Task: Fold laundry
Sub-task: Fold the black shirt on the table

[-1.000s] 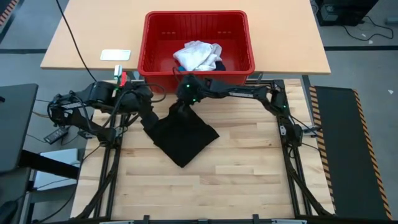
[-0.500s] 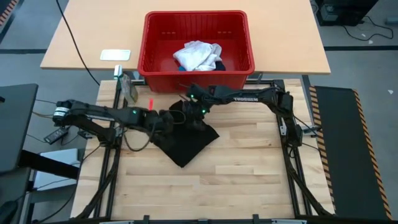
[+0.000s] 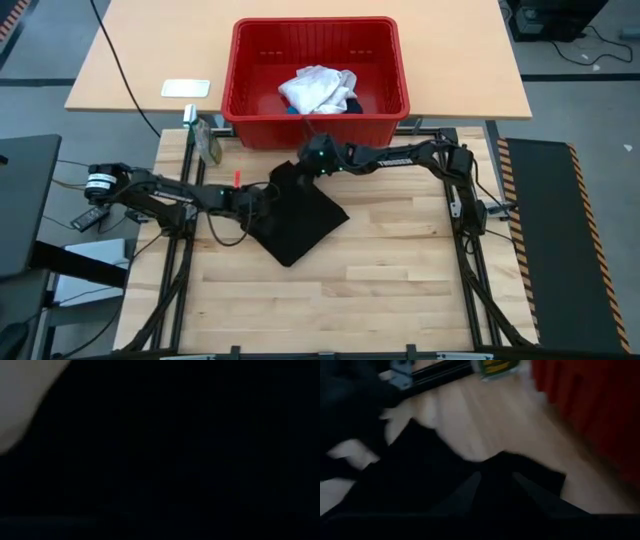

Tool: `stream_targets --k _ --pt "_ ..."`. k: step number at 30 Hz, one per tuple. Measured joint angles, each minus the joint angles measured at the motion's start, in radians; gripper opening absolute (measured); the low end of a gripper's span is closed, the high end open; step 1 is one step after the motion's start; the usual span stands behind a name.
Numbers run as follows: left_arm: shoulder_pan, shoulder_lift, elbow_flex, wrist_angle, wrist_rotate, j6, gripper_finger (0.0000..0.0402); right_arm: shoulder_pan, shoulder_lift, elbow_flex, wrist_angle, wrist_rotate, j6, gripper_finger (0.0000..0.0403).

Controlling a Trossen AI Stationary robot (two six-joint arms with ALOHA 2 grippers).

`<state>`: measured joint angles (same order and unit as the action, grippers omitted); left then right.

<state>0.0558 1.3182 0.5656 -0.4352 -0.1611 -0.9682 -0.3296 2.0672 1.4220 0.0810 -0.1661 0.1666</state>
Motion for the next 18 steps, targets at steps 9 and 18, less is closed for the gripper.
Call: stream_targets --k 9,18 --pt "-0.113 -0.002 -0.029 0.057 0.026 -0.107 0.0144 0.126 -0.023 -0.007 -0.269 -0.192 -0.049 0.0109" --pt "-0.231 -0.005 -0.027 0.048 0.101 -0.273 0.0143 0.271 -0.049 -0.165 -0.269 -0.106 0.023 0.0109"
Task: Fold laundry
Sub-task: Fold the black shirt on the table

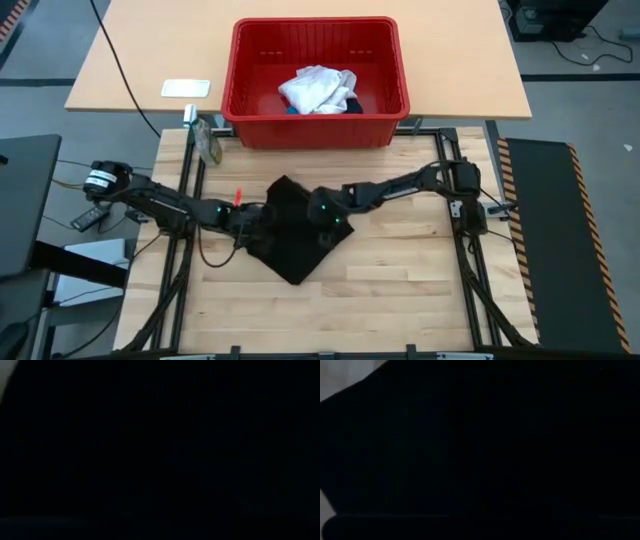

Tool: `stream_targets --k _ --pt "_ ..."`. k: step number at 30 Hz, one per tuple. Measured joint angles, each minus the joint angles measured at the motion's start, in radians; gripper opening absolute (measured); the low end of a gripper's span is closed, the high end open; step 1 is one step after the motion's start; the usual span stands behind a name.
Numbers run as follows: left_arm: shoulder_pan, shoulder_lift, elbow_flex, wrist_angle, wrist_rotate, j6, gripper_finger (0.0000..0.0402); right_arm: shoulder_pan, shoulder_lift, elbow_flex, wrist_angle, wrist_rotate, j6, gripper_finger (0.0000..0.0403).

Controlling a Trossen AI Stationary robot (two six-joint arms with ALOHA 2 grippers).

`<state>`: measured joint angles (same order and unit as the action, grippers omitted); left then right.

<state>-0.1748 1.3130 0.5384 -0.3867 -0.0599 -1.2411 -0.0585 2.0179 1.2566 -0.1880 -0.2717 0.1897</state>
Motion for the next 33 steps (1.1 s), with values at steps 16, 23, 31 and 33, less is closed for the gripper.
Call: stream_targets --k 16,23,31,33 --pt "-0.185 -0.006 0.220 -0.145 -0.064 0.082 0.0143 0.039 -0.100 -0.007 0.180 -0.031 -0.109 0.0107" --pt "-0.207 0.013 0.211 0.005 -0.118 0.074 0.0143 -0.083 0.059 0.003 0.304 -0.057 -0.078 0.0090" --pt "-0.219 0.172 0.207 0.148 -0.160 0.073 0.0143 -0.206 0.028 0.027 0.573 0.122 0.097 0.0082" --pt "-0.219 0.217 0.207 0.154 -0.156 0.058 0.0143 -0.229 0.033 0.024 0.549 0.144 0.099 0.0082"
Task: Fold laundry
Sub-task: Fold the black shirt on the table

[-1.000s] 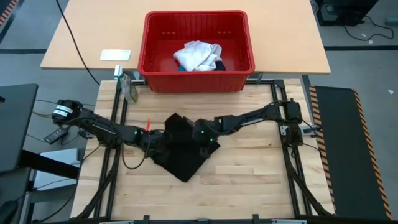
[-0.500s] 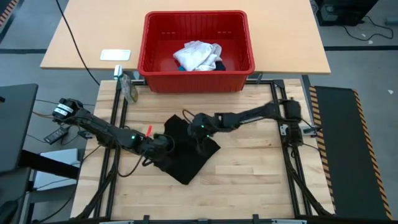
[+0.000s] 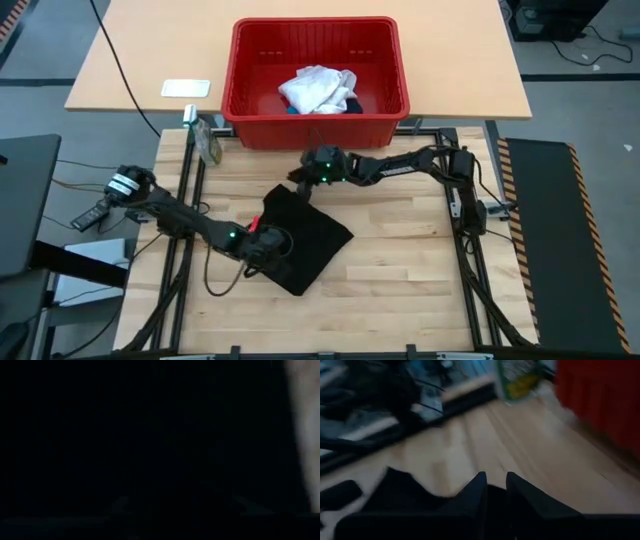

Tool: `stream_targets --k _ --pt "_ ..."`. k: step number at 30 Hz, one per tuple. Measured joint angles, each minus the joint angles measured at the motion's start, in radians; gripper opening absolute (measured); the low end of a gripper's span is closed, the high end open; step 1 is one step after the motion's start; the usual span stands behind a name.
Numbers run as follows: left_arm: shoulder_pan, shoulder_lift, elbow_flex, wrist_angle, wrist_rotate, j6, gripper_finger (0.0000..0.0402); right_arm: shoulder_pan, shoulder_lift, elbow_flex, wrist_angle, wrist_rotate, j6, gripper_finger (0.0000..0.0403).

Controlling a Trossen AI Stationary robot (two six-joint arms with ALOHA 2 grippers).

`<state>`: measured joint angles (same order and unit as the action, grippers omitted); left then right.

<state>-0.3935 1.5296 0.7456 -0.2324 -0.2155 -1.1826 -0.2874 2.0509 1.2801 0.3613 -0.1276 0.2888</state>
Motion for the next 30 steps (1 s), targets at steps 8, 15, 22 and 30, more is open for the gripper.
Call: stream_targets --k 8,15,22,30 --pt "0.008 0.051 0.001 -0.003 0.046 -0.031 0.0143 -0.008 -0.047 0.001 -0.045 -0.535 0.002 0.0081" --pt "-0.007 0.048 0.000 -0.001 0.049 0.046 0.0143 0.104 -0.041 -0.019 -0.142 -0.643 -0.135 0.0081" --pt "-0.087 0.048 0.000 0.007 0.054 0.182 0.0143 0.137 -0.020 -0.030 -0.105 -0.410 -0.296 0.0081" --pt "-0.157 0.049 0.000 0.042 0.055 0.178 0.0143 0.089 0.089 -0.031 -0.030 -0.260 -0.177 0.0081"
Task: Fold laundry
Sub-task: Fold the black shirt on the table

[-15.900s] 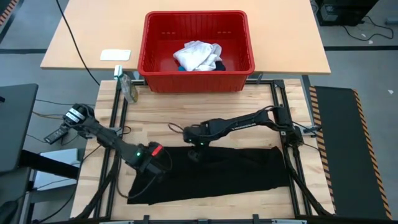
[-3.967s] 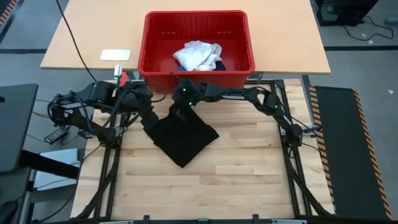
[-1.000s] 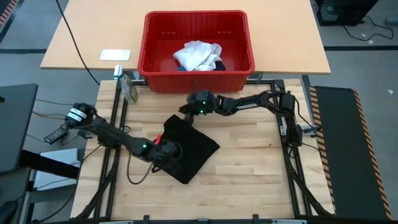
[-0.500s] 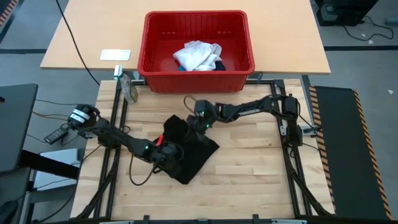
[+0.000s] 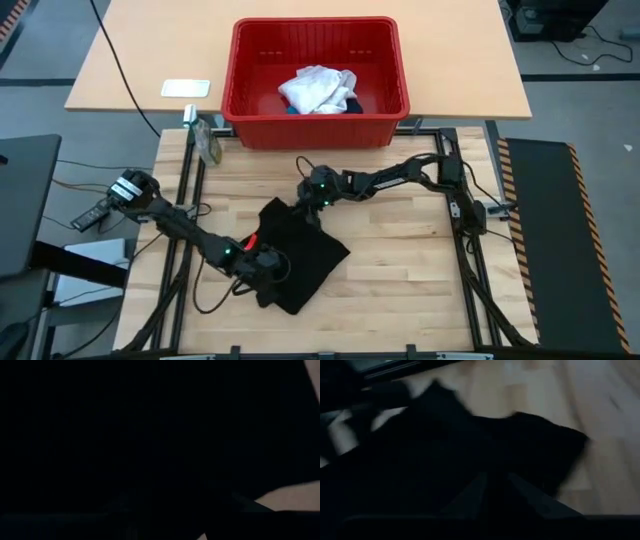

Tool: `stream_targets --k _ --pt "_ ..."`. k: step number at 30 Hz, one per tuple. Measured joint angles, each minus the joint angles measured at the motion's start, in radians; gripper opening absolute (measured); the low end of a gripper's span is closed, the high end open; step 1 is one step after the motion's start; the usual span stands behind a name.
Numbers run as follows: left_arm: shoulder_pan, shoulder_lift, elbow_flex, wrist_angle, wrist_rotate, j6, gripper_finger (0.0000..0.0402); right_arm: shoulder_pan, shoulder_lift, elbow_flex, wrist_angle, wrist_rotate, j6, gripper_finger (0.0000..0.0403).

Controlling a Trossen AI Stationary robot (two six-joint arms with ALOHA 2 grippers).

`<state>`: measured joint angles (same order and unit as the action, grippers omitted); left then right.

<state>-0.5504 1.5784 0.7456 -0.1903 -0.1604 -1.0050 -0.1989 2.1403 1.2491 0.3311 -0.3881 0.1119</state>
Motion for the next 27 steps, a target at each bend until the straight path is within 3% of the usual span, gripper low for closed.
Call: stream_targets --k 4,7,13,15,19,22,27 --pt "-0.051 0.000 0.000 0.002 0.001 0.004 0.0143 -0.018 -0.007 -0.001 0.018 0.099 0.051 0.0076" --pt "-0.076 0.000 0.000 -0.011 0.002 0.002 0.0143 -0.025 -0.063 -0.001 0.031 0.073 0.053 0.0070" --pt "-0.061 0.000 0.000 -0.023 0.002 -0.028 0.0143 0.005 -0.146 0.003 0.028 -0.333 0.101 0.0060" --pt "-0.056 0.000 0.000 -0.023 0.002 -0.023 0.0143 0.041 -0.140 0.001 -0.001 -0.398 0.095 0.0060" --pt "-0.056 0.000 0.000 -0.013 0.003 0.099 0.0143 0.119 -0.091 0.001 0.004 -0.389 0.004 0.0060" --pt "-0.056 0.000 0.001 -0.007 0.002 0.181 0.0143 0.158 -0.042 0.001 0.013 -0.329 -0.017 0.0060" --pt "-0.056 0.000 0.001 -0.005 0.008 0.190 0.0143 0.174 0.022 0.004 0.043 -0.201 -0.019 0.0060"
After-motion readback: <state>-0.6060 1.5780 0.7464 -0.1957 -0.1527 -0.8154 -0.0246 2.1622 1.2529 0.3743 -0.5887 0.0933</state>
